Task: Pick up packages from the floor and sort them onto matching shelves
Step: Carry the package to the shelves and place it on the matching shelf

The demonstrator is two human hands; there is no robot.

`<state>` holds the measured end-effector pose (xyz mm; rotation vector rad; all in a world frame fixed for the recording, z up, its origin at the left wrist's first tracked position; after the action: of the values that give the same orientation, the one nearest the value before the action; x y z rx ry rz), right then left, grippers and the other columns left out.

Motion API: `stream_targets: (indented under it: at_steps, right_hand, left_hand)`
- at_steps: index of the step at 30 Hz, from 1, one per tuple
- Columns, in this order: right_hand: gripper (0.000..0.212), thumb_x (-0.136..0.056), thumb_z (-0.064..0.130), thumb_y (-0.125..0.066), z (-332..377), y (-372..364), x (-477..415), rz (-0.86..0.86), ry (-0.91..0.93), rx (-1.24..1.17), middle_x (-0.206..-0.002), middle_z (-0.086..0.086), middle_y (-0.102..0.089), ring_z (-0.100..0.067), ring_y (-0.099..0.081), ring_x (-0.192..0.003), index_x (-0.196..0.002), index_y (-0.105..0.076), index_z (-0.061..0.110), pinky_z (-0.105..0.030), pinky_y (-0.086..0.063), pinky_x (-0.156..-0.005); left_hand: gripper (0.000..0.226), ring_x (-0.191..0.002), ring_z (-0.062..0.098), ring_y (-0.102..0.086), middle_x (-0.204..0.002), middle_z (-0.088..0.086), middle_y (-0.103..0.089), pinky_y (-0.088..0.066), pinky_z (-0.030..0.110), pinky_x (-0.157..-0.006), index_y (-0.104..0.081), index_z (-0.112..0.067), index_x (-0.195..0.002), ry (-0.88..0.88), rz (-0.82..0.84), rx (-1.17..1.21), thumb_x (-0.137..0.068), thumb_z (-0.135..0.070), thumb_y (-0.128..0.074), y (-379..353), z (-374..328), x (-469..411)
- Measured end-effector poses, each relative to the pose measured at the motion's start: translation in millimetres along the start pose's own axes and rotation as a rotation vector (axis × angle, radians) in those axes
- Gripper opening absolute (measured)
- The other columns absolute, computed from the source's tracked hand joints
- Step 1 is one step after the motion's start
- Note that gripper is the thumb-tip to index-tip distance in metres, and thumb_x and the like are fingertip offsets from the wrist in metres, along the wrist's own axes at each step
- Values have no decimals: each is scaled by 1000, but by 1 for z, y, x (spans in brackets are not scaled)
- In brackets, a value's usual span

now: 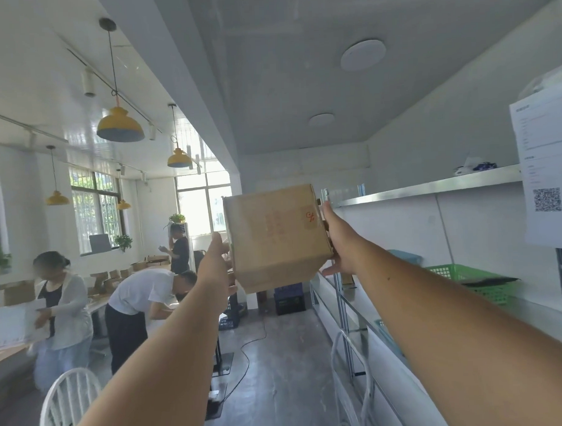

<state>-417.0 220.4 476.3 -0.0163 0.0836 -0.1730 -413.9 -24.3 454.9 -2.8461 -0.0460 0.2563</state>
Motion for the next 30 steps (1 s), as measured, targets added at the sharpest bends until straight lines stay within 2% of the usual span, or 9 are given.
stream_targets:
  at_steps: [4,8,10,14,16,18,22,26,30]
  right_hand:
    - [94,-85,99,-31,-2,6,-4,-10,12,-58,-121,-13,-80,-36,-76,-114,-120,-74,23,-60,-58,-105]
    - [101,-80,101,-39,-2,12,2,-98,28,-33,-132,-12,-77,-35,-71,-123,-135,-73,24,-57,-55,-111]
    - [106,-73,102,-43,-1,16,6,-122,22,-6,-140,-10,-73,-34,-67,-131,-140,-72,25,-55,-50,-117]
    - [82,-93,90,-42,-2,19,10,-71,8,-9,-112,-9,-74,-32,-66,-111,-112,-78,19,-46,-55,-103]
    - [88,-92,88,-47,-4,21,9,-96,18,-14,-134,-12,-74,-34,-65,-128,-133,-73,15,-51,-48,-118]
    - [91,-92,87,-51,-5,22,8,-108,33,-24,-144,-11,-71,-34,-64,-136,-146,-67,15,-51,-49,-118]
    - [73,-94,85,-50,-10,23,11,-88,22,-38,-122,-8,-74,-31,-66,-114,-117,-73,19,-38,-54,-83]
    - [88,-86,90,-54,-14,24,6,-87,37,-19,-136,-7,-75,-32,-70,-124,-138,-70,21,-42,-56,-93]
    - [91,-70,89,-59,-16,20,5,-56,78,16,-129,-3,-79,-33,-71,-124,-133,-75,26,-47,-53,-109]
  left_hand:
    - [63,-104,32,-71,-103,7,-74,-55,52,-103,-68,-19,-104,33,3,-41,-102,-75,-39,-8,1,2]
    - [64,-119,30,-69,-114,5,-77,-47,52,-116,-73,-24,-100,22,2,-32,-97,-80,-42,-12,5,3]
    - [64,-113,27,-71,-115,4,-78,-55,44,-106,-75,-24,-111,15,-1,-12,-96,-80,-46,-12,5,7]
    - [65,-91,21,-74,-117,2,-78,-54,32,-66,-68,-24,-140,13,-15,62,-96,-71,-59,-15,8,14]
    - [66,-89,20,-74,-126,4,-77,-54,30,-60,-64,-22,-144,11,-16,80,-96,-68,-61,-18,9,17]
    - [64,-89,20,-73,-125,4,-77,-52,31,-61,-64,-21,-143,18,-27,94,-97,-65,-63,-21,9,20]
    - [43,-81,17,-69,-95,1,-75,-49,31,-63,-71,-20,-116,39,-19,95,-99,-59,-63,-21,12,22]
    - [33,-79,15,-64,-90,-2,-71,-44,29,-64,-68,-24,-104,48,-20,61,-102,-56,-60,-19,13,27]
    - [42,-94,20,-66,-124,2,-75,-48,34,-79,-64,-25,-142,8,34,81,-105,-43,-56,-13,18,26]
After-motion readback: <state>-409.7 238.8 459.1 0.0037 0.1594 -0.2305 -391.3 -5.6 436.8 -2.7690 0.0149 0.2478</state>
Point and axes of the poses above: each hand's wrist, its own x-axis away from the middle knuckle, its own y-axis out of the back of the hand, z = x × y, the point moved 3 cm from there along -x, towards the middle knuckle
